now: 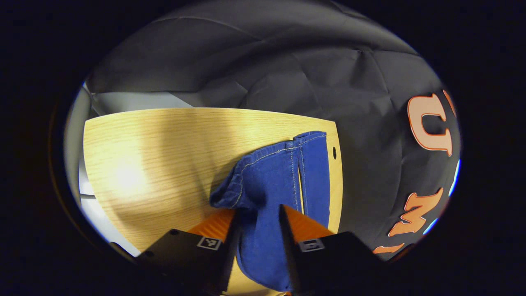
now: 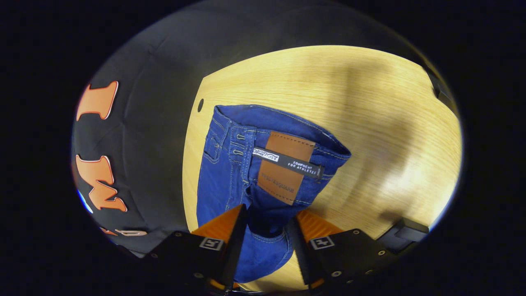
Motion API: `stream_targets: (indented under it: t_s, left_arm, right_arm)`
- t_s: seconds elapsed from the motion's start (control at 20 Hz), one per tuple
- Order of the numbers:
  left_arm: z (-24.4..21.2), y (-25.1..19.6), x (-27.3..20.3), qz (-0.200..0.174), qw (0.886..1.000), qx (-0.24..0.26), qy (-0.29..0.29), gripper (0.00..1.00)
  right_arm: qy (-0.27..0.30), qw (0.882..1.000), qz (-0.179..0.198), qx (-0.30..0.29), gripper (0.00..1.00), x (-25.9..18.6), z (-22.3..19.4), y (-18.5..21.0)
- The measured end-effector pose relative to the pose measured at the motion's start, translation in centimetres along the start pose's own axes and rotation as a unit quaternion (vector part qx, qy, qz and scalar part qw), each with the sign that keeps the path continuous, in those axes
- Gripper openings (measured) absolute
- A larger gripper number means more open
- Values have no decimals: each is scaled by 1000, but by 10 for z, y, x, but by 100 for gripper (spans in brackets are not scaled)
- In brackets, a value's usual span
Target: Grasp the waist and the cuffs of the jeans and fold them to make the two legs overlap; first hold the waist and fold one-third of the jeans toward the cuffs, then hold the cuffs and fold the remaining one-third in the same direction to finish folding.
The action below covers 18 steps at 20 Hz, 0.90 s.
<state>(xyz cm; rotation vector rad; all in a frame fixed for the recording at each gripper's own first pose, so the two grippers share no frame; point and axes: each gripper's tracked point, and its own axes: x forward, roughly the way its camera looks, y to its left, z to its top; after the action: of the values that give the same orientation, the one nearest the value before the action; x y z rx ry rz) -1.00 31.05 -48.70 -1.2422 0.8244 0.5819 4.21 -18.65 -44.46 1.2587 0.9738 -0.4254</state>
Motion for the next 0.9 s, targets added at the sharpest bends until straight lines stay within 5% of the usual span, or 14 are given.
stream_targets:
  t_s: [0.05,0.15,0.2,0.4,0.9]
  left_arm:
    - [-1,9,-2,16,1000,4,3,40]
    - [-2,7,-9,6,1000,-2,-6,3]
    - [0,6,-16,2,1000,10,-13,3]
    - [1,-1,-38,25,998,47,-19,1]
    - [-5,-39,-78,71,995,55,-50,2]
  right_arm:
    - [-2,1000,6,14,39,0,0,5]
    - [-9,1000,-15,6,29,-2,-3,2]
    - [-13,1000,-14,2,19,7,-4,0]
    - [-7,1000,-3,5,11,-9,-1,9]
    - [56,996,-29,63,10,-26,5,10]
